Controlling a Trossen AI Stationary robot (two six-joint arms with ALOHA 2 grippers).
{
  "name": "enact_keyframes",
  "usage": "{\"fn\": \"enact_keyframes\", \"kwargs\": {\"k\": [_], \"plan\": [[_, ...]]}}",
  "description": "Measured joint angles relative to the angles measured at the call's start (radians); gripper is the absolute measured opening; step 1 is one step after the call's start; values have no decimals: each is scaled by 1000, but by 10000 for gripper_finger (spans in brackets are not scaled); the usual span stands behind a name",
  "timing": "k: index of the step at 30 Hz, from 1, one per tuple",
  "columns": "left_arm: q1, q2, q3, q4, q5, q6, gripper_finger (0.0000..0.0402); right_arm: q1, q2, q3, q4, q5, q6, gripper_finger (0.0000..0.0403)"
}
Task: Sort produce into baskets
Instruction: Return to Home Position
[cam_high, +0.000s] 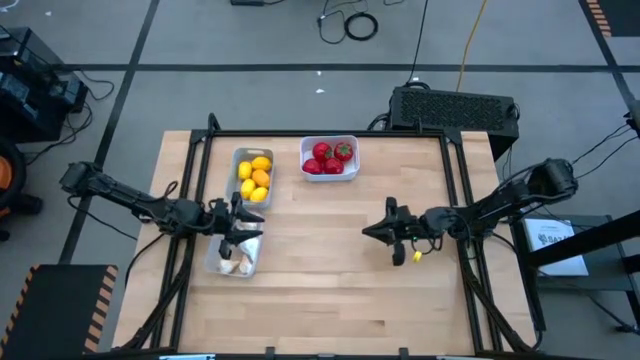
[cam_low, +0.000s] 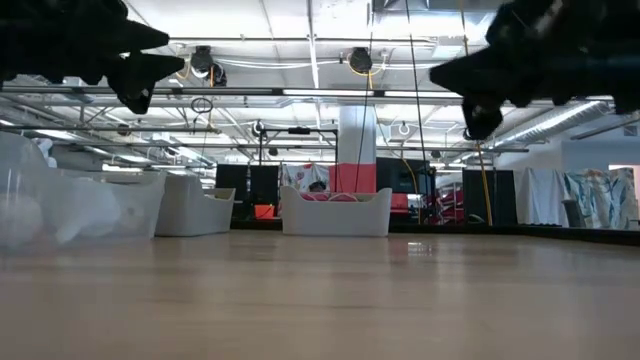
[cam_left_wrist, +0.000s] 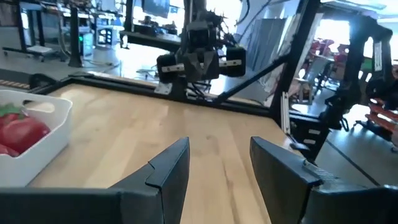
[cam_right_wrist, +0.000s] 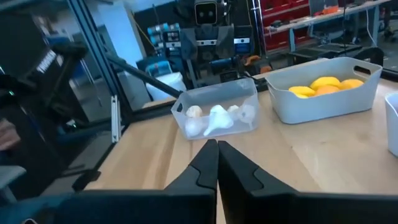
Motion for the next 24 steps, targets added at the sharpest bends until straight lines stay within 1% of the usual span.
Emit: {"fn": "enact_keyframes", "kwargs": {"k": [4, 13, 14, 18, 21, 24], "plan": [[0, 0, 0, 34, -18, -1, 176, 0, 0, -51, 78, 0, 15, 0], [0, -1, 0, 56, -19, -25, 176, -9, 0, -57, 106, -10, -50, 0], [0, -2, 0, 56, -19, -25, 176, -15, 0, -57, 118, -32, -61, 0], [0, -25, 0, 44, -19, -3, 176, -56, -16, -58, 126, -196, -79, 0], [0, -73, 0, -4, -31, 1, 176, -89, -43, -89, 126, -213, -75, 0], [0, -122, 0, -58, -39, -26, 176, -115, -83, -158, 149, -212, -41, 0]]}}
